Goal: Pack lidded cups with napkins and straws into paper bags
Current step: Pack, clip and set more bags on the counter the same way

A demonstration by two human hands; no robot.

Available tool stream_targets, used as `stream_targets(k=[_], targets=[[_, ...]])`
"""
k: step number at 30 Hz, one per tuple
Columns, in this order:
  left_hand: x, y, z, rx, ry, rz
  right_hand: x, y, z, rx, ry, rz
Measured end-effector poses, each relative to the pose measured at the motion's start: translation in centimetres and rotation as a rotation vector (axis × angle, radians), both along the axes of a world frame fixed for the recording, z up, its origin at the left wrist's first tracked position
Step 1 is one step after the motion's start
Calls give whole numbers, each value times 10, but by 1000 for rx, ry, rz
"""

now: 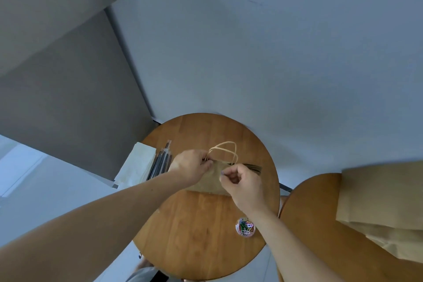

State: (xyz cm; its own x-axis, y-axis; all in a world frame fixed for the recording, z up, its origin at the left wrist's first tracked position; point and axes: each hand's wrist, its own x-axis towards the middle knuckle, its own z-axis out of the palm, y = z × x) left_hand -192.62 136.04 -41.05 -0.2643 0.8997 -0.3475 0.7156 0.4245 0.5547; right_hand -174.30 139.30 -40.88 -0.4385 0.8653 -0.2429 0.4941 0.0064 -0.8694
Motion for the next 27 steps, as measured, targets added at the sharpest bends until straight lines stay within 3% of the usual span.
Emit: stream_targets(k=[6,12,18,27], targets=[[-1,4,2,-16,28,-42,-19,8,17,38,-68,-121],[-1,4,1,-26,-2,-26,-26,10,22,66,-126,-87],[-1,3,-2,-28,-21,-12,-31,8,26,-56,-17,-139],[-3,4,-2,-6,-11,-48,-29,11,22,-17,30,-87]])
